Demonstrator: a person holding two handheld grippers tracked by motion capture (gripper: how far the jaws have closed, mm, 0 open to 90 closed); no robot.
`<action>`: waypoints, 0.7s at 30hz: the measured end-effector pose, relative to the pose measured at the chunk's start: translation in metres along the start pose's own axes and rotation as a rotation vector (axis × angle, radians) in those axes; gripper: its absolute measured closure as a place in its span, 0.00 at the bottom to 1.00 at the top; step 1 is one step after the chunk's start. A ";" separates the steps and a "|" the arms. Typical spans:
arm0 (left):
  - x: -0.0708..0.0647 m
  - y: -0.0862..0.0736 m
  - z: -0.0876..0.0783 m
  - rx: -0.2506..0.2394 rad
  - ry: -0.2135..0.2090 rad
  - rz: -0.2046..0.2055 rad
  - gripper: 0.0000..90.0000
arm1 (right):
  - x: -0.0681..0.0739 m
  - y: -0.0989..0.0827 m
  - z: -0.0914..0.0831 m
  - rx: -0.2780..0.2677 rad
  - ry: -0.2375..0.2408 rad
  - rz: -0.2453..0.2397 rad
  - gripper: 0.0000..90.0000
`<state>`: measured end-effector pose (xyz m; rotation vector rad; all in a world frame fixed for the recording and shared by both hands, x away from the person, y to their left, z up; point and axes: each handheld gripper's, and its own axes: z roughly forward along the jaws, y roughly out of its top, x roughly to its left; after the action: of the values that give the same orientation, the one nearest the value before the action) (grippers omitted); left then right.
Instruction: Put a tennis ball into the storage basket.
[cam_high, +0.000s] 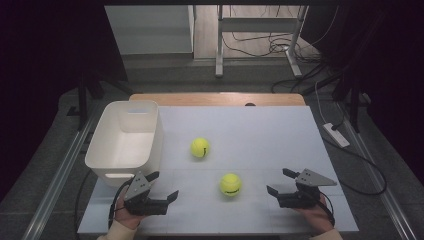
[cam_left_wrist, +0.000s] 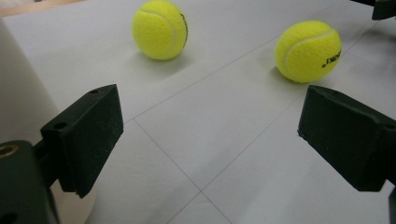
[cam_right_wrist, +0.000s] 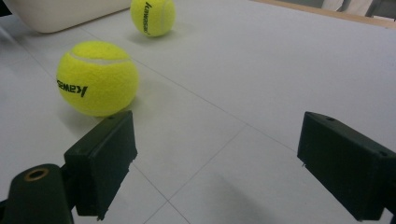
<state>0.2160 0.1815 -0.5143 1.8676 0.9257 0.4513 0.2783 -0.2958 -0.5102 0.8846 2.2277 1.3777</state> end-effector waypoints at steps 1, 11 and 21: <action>0.000 0.000 0.000 0.002 -0.001 0.001 0.08 | 0.000 0.000 0.000 -0.001 0.001 -0.001 0.13; -0.004 0.007 0.005 0.005 0.000 0.012 0.09 | 0.003 0.002 0.001 -0.007 0.013 -0.001 0.13; -0.009 0.014 0.010 0.012 -0.016 0.028 0.09 | 0.004 0.003 -0.001 -0.013 0.016 -0.001 0.13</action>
<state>0.2224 0.1648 -0.5054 1.8947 0.8943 0.4487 0.2757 -0.2929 -0.5073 0.8704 2.2289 1.4017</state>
